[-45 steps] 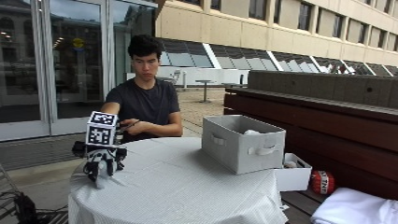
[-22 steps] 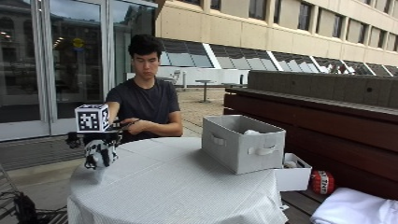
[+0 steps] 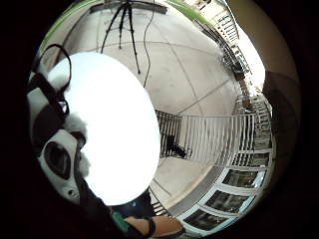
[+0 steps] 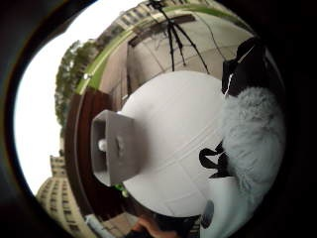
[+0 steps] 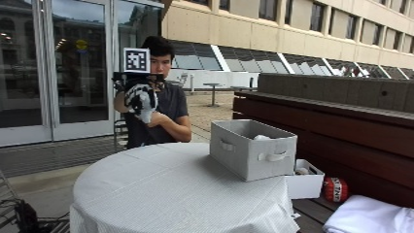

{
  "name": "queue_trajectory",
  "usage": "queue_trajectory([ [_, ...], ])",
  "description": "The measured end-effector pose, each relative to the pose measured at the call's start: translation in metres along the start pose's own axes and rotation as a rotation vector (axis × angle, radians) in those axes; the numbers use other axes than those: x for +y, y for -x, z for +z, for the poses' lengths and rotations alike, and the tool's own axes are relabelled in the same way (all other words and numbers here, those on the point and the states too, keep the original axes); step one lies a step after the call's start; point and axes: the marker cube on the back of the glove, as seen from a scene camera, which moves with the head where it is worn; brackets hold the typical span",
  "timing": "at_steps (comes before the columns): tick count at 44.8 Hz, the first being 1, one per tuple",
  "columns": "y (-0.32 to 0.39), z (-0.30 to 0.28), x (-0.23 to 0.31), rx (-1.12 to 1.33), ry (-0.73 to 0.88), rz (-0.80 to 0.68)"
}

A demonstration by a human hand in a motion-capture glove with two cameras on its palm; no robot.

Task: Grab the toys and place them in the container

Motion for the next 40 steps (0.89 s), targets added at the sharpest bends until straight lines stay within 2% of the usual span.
queue_trajectory([
  [3, 0.023, -0.017, -0.006, 0.008, -0.052, -0.008],
  [18, 0.161, -0.084, 0.011, -0.003, -0.102, -0.114],
  [40, 0.374, -0.094, 0.065, -0.023, -0.118, -0.333],
])
